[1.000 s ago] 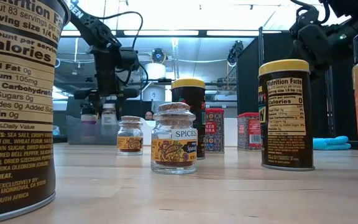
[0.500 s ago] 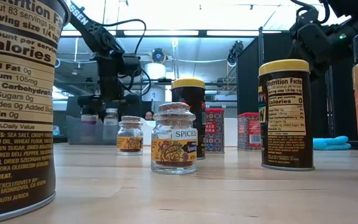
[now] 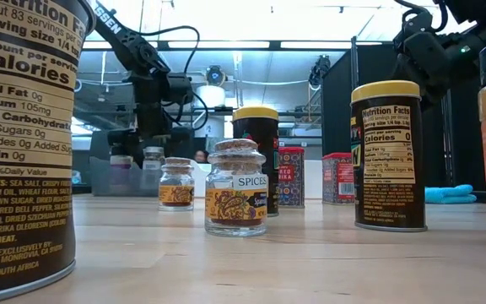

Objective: Sort spices by type
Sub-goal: Put the white seasoning bottle into the black bin, then put the top red seasoning bottle into the left white bin

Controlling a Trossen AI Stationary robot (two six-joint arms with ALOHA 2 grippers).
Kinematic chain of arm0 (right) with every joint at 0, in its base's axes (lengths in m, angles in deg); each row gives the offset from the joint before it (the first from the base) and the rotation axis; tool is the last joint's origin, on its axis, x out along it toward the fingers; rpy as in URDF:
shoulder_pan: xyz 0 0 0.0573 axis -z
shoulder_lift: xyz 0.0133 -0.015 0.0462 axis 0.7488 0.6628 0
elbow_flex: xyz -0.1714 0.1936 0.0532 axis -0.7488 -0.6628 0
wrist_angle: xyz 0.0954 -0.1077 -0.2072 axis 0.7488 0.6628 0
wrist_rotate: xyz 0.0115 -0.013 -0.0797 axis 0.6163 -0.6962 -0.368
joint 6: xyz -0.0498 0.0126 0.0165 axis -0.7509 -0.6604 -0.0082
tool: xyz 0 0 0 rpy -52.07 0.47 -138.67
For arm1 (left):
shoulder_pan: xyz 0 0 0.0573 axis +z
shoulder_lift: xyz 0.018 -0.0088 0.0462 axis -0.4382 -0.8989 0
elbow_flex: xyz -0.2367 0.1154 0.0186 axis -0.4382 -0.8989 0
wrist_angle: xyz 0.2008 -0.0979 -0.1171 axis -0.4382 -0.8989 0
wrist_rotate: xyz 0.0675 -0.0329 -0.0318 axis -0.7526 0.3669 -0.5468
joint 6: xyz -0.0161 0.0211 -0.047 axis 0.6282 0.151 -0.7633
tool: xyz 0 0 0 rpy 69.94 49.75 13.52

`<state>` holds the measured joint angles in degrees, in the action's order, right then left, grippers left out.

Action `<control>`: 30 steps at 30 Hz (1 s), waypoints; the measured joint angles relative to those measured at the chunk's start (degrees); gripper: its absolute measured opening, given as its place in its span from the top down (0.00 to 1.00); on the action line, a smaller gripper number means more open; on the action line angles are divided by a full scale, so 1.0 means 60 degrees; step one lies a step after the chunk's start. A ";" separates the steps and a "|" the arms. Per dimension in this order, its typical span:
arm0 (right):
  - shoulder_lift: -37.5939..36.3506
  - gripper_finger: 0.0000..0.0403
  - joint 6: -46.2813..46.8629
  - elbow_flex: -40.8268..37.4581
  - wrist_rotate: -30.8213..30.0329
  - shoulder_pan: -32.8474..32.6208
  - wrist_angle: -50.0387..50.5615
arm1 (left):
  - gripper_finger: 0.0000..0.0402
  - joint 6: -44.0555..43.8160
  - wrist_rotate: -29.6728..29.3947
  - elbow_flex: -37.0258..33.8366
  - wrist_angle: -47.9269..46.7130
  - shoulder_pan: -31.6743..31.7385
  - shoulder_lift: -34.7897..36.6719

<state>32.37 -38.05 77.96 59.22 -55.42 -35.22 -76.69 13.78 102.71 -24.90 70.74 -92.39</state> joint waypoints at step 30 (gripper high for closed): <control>0.0000 0.20 -0.0291 0.0000 -0.0027 0.0000 -0.0458 | 0.25 0.2860 0.1033 0.3071 -0.2577 -0.0800 0.1716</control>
<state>32.37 -39.79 77.96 59.06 -55.42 -37.97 -59.53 19.98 121.14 -40.36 65.94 -82.09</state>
